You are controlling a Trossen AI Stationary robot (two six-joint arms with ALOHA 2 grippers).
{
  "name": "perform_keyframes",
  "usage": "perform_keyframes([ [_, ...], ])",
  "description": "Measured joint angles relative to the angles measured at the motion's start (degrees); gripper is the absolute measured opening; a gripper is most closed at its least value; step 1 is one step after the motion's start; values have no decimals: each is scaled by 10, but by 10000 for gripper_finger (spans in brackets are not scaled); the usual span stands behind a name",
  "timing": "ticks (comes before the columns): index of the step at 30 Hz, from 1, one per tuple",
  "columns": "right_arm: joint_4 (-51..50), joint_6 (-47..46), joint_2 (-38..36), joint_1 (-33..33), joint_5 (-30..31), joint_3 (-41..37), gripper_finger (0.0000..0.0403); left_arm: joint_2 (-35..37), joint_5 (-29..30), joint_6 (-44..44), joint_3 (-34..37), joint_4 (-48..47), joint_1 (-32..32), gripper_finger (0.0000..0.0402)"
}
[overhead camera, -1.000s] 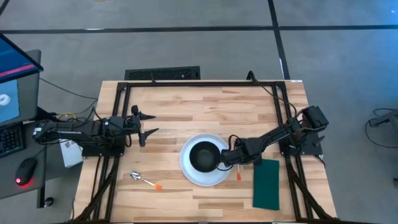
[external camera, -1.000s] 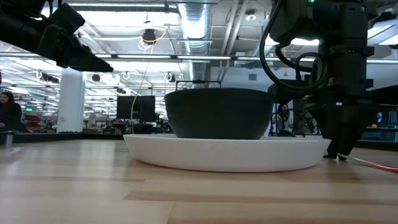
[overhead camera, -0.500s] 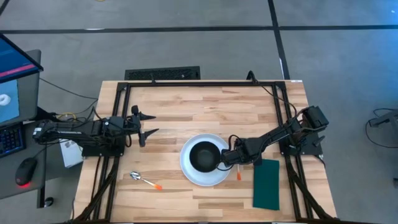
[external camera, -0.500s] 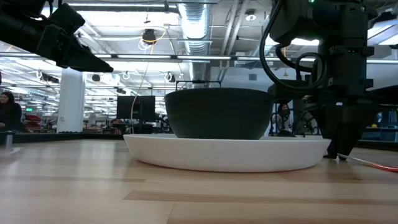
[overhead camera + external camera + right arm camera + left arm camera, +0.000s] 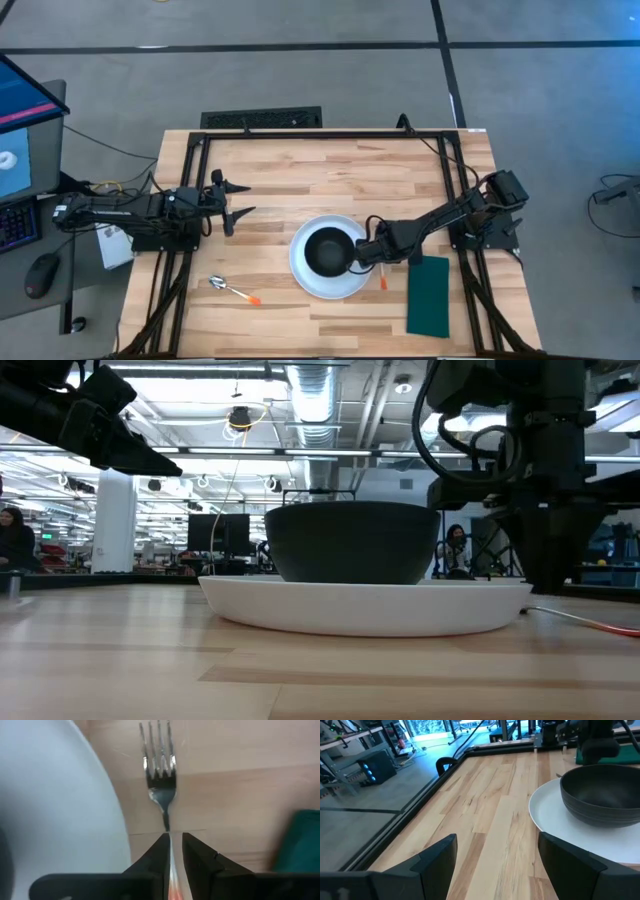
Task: Set table place
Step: Place the orange-handled fork next to the white plate
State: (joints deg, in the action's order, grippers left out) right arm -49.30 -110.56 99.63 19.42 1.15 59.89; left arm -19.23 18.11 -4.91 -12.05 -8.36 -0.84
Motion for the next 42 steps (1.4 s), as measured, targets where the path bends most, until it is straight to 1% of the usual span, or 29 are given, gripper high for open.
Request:
perform_keyframes([
  [3,-3,0,0,0,0,7,96,0,0,0,0,0,0,268],
  [7,-38,0,0,0,-1,26,144,0,0,0,0,0,0,268],
  [11,-133,21,0,-1,0,65,189,0,0,0,0,0,0,268],
  [13,-210,33,0,-4,3,98,205,0,0,2,0,0,0,268],
  [15,-297,49,0,-8,23,142,218,0,1,10,0,0,0,268],
  [16,-341,55,0,-9,47,166,222,0,1,13,0,0,0,268],
  [18,-412,63,0,-11,116,213,229,0,1,22,0,0,0,268],
  [19,-412,86,-2,-11,160,230,231,0,1,27,0,-1,0,268],
  [21,-386,185,-24,-13,258,241,232,0,1,38,0,-1,0,268],
  [22,-389,252,-37,-14,295,252,233,0,1,42,0,-2,0,268],
  [24,-373,385,-51,-20,345,277,232,1,1,46,0,-4,0,268],
  [25,-375,417,-60,-20,367,277,232,1,1,47,0,-7,0,268],
  [28,-358,459,-79,-18,464,279,232,-1,1,50,0,-13,0,268],
  [30,-376,481,-109,-21,484,278,232,-4,1,68,0,-15,0,268],
  [33,-370,496,-148,-26,512,272,232,-10,1,100,0,-14,0,268],
  [36,-363,498,-187,-17,549,253,232,-14,2,107,0,-16,0,268],
  [38,-353,497,-218,-6,576,226,232,-14,3,107,0,-18,0,268],
  [40,-321,497,-250,6,599,192,232,-14,4,108,0,-17,0,268],
  [42,-290,497,-285,15,607,150,232,-14,4,107,0,-15,0,268],
])
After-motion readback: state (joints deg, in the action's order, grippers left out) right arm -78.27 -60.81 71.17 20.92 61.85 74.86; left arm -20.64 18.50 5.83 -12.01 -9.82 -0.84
